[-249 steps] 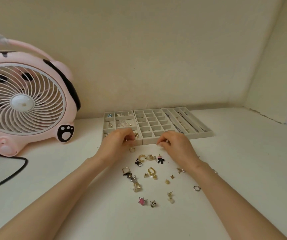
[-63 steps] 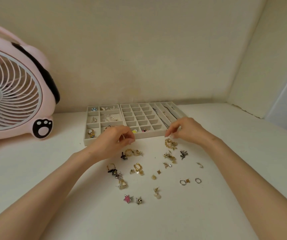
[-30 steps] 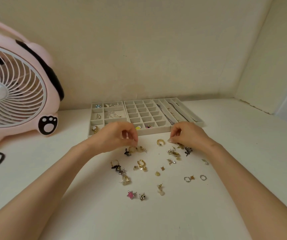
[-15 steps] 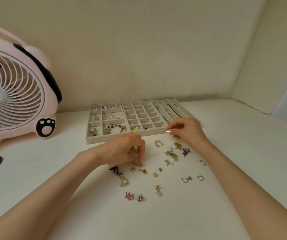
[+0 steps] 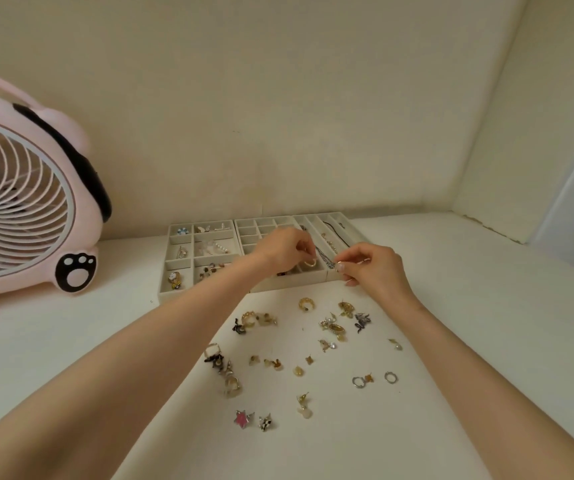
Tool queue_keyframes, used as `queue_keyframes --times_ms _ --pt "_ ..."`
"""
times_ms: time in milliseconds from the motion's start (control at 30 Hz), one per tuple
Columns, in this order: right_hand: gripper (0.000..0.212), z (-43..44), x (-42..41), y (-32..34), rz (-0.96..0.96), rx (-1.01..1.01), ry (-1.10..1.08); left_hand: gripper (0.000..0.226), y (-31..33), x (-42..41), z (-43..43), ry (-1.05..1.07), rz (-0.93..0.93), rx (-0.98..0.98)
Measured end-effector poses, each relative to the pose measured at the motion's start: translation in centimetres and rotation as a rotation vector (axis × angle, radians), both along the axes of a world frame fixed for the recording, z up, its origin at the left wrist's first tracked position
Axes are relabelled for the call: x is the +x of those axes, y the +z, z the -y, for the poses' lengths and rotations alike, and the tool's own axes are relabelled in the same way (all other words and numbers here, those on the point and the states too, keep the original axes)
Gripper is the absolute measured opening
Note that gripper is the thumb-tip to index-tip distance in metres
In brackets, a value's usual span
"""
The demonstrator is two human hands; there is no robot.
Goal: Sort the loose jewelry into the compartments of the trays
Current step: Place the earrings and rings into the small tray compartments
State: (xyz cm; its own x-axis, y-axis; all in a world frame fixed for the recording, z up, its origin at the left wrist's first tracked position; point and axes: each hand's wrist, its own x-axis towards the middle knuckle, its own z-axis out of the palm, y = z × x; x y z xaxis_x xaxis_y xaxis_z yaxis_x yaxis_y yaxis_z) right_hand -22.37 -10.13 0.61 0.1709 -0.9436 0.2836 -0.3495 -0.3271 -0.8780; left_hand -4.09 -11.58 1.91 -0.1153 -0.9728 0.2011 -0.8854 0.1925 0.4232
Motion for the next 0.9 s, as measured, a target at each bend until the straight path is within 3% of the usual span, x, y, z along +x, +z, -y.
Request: queue_keyframes --times_ms 233,533,900 --pt "0.014 1.4 1.0 0.7 -0.125 -0.075 -0.048 0.014 -0.4 0.8 -0.4 -0.064 -0.051 0.006" --pt "0.007 2.7 4.1 0.9 -0.372 -0.069 -0.029 0.013 0.1 4.8 -5.5 0.116 -0.11 -0.176" --pt "0.008 1.0 3.4 0.0 -0.316 -0.125 -0.04 0.003 -1.9 7.4 -11.9 0.223 0.165 -0.159"
